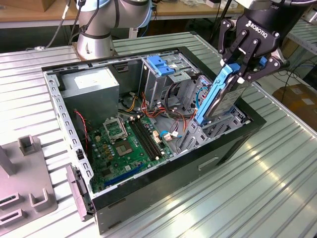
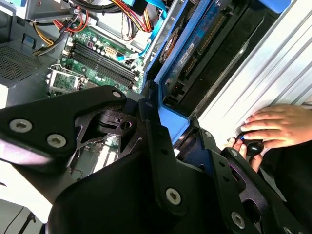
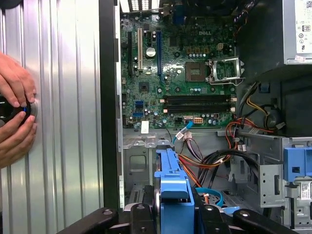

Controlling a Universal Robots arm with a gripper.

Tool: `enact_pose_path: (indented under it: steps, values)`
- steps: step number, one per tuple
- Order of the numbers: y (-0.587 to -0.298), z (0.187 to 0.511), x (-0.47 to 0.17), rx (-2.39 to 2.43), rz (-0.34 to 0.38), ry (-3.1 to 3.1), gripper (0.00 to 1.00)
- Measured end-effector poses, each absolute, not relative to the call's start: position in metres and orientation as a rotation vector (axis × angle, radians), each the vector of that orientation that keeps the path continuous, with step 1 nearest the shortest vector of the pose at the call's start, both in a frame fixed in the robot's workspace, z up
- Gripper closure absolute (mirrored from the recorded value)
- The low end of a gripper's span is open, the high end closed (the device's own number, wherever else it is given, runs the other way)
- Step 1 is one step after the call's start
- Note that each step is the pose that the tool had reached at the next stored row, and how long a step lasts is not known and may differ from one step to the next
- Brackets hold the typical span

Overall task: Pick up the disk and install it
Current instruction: 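Insert the disk into the insertion slot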

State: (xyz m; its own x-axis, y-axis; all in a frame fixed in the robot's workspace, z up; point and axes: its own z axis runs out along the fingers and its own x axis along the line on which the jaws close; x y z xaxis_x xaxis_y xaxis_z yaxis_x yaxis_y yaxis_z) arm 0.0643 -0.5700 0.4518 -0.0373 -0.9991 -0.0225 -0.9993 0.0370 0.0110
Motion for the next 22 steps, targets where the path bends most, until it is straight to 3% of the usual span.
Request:
enact_pose_path:
  steps: [22]
  values:
    - [-0.570, 0.434, 0.064, -2.174, 0.037, 2.256, 0.63]
